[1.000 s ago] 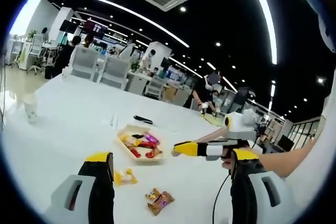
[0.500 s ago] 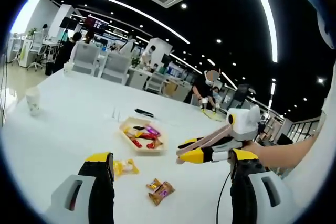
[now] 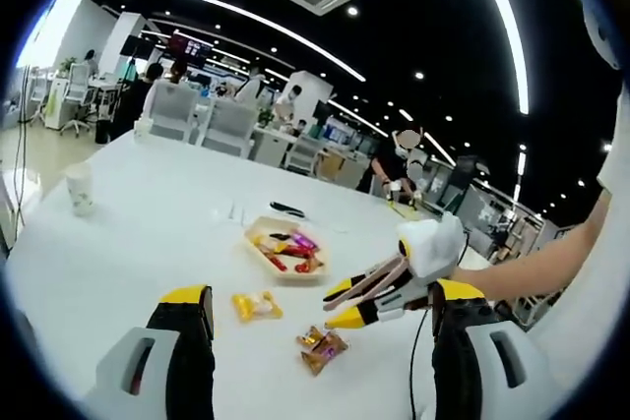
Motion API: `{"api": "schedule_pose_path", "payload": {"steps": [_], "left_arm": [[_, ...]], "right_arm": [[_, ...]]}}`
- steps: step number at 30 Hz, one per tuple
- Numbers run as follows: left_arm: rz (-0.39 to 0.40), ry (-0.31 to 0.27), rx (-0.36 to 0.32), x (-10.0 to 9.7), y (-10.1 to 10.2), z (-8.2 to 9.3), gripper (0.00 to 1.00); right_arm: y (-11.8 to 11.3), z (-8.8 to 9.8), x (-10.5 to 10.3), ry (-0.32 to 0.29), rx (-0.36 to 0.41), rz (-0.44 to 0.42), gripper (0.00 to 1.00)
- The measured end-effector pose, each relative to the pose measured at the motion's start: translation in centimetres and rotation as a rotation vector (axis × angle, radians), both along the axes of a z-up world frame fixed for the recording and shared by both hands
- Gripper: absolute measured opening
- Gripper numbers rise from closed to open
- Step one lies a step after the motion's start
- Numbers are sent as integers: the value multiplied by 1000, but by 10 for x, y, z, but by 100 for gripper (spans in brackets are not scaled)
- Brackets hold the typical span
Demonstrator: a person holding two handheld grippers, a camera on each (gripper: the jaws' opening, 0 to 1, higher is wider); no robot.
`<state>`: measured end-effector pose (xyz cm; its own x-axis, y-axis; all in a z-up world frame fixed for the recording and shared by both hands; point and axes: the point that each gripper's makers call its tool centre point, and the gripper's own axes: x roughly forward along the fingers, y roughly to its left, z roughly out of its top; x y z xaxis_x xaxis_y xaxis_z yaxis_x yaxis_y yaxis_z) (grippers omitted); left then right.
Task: Place the target food into the container with the food tongs after gripping and lifting it, then release it inside without dropping or visibly crushing the food.
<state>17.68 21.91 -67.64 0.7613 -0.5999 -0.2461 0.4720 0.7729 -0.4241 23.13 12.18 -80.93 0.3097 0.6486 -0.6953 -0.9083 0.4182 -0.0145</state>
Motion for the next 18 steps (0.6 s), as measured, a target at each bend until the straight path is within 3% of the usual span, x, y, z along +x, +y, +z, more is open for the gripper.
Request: {"api": "schedule_pose_path", "payload": {"steps": [4,6,13,16,18], "left_arm": [[-1,15,9,2,2,-5,91],[12,9,11,5,6,-4,89],[48,13,-2,18,21,-5,89],[50,35,-3,18,23,-9,89],[56,43,-5,18,24,-11,90]], "right_arm": [[6,-10,-2,16,-27,48,26],[4,-18,0,46,-50,27,25],[4,-32,-7,44,-113,101,26],[-4,-40,-2,35,-168,69,27],[-3,-41,-3,49,-151,61,27]]}}
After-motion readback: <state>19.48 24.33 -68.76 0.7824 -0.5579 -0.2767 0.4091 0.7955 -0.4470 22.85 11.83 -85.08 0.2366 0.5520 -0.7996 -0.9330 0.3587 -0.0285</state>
